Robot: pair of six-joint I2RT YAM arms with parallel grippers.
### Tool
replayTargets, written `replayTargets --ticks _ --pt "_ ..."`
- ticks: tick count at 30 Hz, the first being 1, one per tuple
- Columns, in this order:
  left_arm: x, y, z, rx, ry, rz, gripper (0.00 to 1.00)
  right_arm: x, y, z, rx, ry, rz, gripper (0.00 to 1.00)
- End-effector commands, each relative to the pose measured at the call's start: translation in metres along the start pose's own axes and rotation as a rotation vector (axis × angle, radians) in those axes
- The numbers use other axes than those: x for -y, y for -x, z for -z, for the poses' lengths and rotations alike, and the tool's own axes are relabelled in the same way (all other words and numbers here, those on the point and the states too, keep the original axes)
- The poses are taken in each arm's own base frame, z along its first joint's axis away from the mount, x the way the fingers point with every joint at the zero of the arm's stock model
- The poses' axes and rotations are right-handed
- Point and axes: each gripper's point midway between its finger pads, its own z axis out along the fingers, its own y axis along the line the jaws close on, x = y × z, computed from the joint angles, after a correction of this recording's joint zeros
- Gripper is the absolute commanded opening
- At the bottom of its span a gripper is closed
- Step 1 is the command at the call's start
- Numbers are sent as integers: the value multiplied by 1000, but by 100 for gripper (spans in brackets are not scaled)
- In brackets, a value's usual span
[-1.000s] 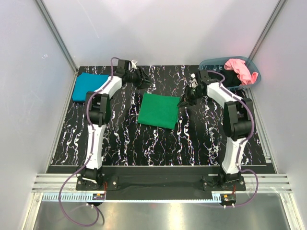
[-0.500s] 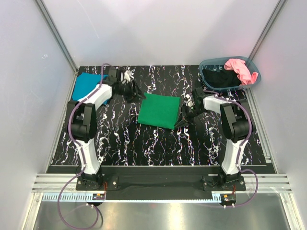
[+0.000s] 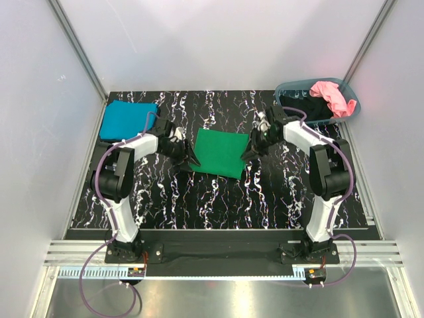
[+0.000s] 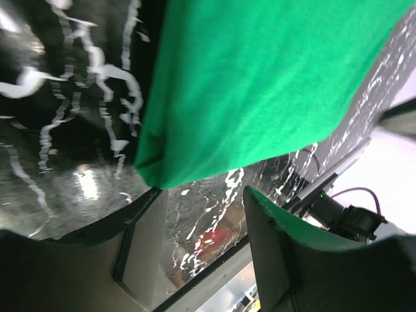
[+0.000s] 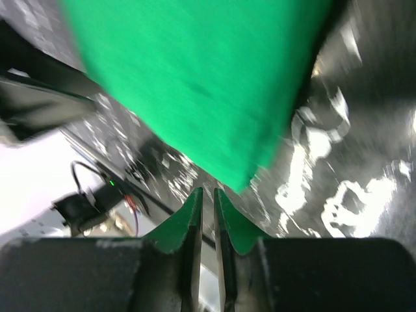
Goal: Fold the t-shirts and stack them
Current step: Fold the tshirt
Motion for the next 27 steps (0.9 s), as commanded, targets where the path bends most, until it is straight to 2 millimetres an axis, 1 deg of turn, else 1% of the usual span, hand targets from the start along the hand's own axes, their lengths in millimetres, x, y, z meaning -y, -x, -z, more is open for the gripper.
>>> replayTargets --ticks 1,2,3,4,5,6,7,8,10,11,12,13,14,16,17,20,24,25,27 --pt "17 18 19 81 -4 -44 55 -32 33 11 105 27 58 18" --pt "19 18 21 83 -5 -42 55 -33 38 6 108 35 49 18" --pt "24 20 24 88 -16 -47 55 -43 48 5 131 57 74 18" --pt "25 20 25 87 -15 -44 55 -47 51 2 128 69 78 18" --pt "28 21 28 91 -22 -47 55 -42 54 -10 110 64 71 18" --pt "31 20 29 89 -35 -46 55 -51 61 -13 114 77 97 18" --pt "35 22 29 92 -48 -51 55 -53 63 -19 106 78 103 18" --pt "38 23 30 93 -60 -56 55 -54 70 -28 100 79 109 18" --pt "46 25 28 87 -95 -65 55 -56 73 -38 91 81 113 18" --pt "46 25 26 81 -100 -65 55 -54 75 -46 82 80 94 18" --pt "45 25 21 69 -102 -63 55 -60 80 -48 95 96 105 18" --pt "45 26 20 71 -105 -67 55 -62 80 -52 91 105 108 19" --pt "43 26 18 66 -101 -64 55 -62 84 -58 93 109 97 19" --pt "34 23 10 43 -89 -54 55 -64 84 -65 83 124 93 19" --pt "30 22 7 36 -83 -49 55 -66 87 -70 83 132 86 19" --pt "20 17 0 15 -66 -45 55 -68 94 -79 87 149 70 19" --pt "10 14 -5 6 -35 -41 55 -74 104 -83 98 175 55 20" --pt "9 14 -4 7 -30 -39 55 -72 107 -87 96 178 40 19" --pt "7 16 -5 13 -14 -40 55 -78 112 -87 105 193 42 20"
